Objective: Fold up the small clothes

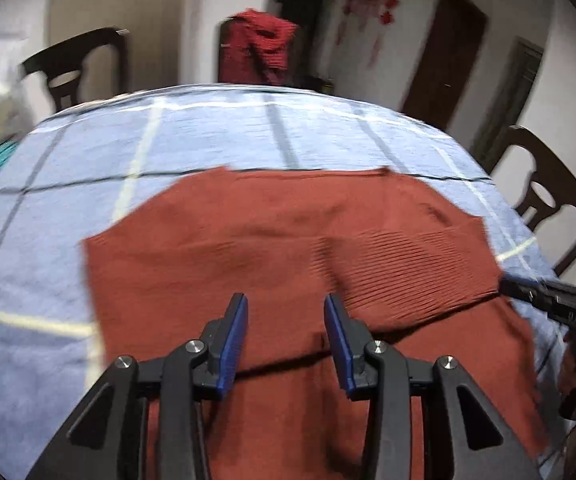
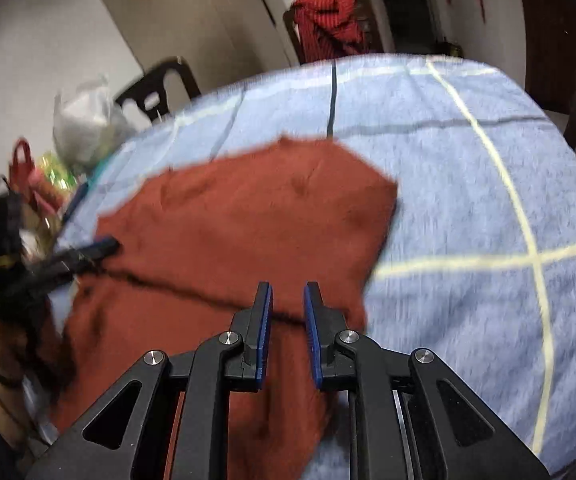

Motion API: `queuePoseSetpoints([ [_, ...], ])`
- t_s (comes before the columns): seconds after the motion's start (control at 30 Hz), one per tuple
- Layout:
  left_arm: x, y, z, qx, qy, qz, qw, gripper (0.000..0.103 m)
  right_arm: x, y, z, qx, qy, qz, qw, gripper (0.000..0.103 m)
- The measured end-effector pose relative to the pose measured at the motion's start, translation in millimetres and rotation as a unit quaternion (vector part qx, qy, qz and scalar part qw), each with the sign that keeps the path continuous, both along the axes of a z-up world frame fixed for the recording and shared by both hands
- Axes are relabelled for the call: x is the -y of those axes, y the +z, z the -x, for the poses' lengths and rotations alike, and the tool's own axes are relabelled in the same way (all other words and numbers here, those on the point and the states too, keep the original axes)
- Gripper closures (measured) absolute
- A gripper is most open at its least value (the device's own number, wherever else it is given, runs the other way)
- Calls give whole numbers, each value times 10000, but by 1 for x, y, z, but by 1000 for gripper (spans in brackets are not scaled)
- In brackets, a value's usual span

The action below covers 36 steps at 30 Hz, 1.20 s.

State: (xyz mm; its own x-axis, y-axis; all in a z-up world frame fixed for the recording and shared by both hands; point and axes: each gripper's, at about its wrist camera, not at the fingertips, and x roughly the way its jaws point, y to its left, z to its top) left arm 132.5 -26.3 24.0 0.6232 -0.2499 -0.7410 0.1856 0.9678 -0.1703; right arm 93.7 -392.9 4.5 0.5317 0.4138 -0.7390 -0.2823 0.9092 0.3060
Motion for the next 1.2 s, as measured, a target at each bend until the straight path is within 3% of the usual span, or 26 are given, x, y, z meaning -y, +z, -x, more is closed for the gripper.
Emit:
queuePoseSetpoints([
  [0.13,-32,-4,13,-109,401,195,9989,61,2,-1,8,-17,-42,11,10000,86],
  [0.47,-62,15,73,151,584,111,9981,59,8,38,59,502,276,-97,9983,78],
  [0.57,-68,18,87,199,676,105,9975,55,11,45,70,579,297,-173,9977,60],
  [0.77,-68,4,110,115,750,127,9970,54,12,46,89,601,321,-318,9972,60],
  [1.2,-33,-11,145,187,720,-392,9965,54,-12,16,120,443,563,-175,9973,60],
])
